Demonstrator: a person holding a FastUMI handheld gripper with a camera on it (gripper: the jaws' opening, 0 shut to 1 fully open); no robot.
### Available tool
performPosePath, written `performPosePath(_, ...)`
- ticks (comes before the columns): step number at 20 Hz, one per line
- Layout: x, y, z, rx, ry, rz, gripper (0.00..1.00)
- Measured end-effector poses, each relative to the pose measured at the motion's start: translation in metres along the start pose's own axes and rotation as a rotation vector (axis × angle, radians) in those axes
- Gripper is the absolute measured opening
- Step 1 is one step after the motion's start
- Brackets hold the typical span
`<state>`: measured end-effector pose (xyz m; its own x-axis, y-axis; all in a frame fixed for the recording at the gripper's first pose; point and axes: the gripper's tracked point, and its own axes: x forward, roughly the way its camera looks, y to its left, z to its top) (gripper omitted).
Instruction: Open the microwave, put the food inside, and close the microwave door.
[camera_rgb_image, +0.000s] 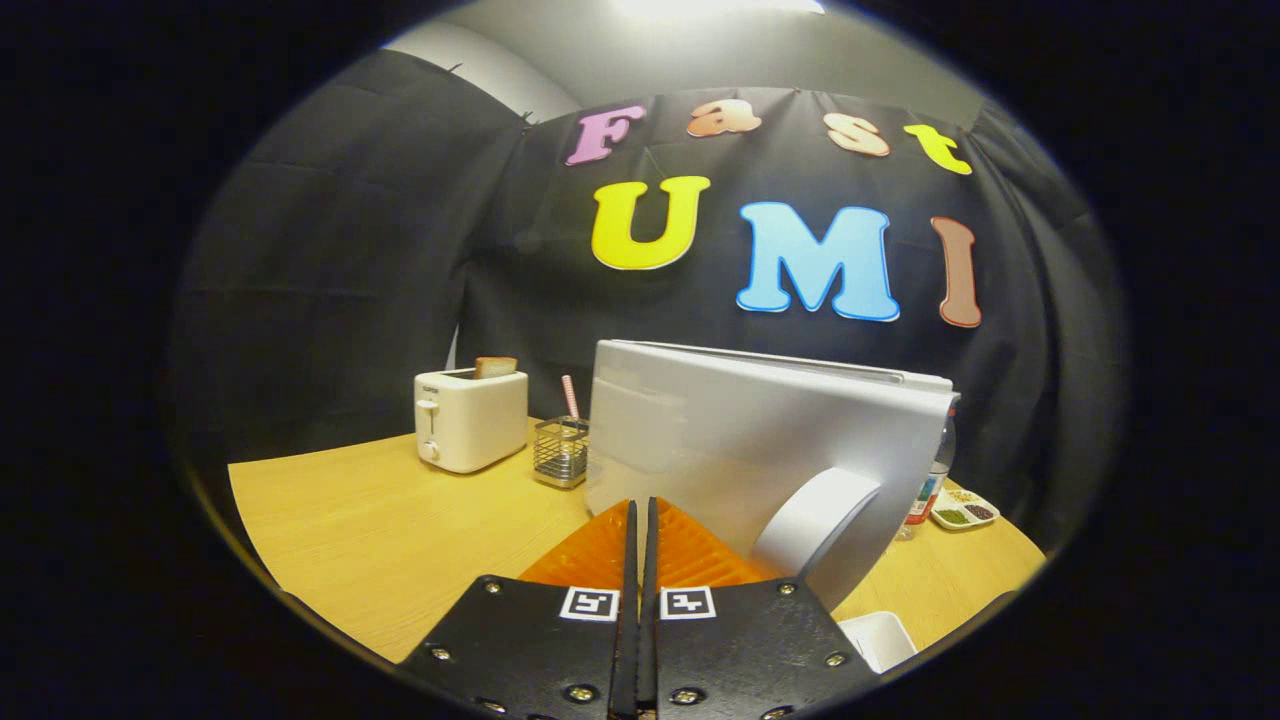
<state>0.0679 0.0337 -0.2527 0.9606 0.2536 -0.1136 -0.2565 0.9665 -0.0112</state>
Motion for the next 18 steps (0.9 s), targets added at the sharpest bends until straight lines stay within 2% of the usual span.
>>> performPosePath(8,0.044,-0.084,-0.001,0.055,0.043,-0.149,0.01)
performPosePath(18,0.102,-0.146,-0.001,0.116,0.046,-0.250,0.01)
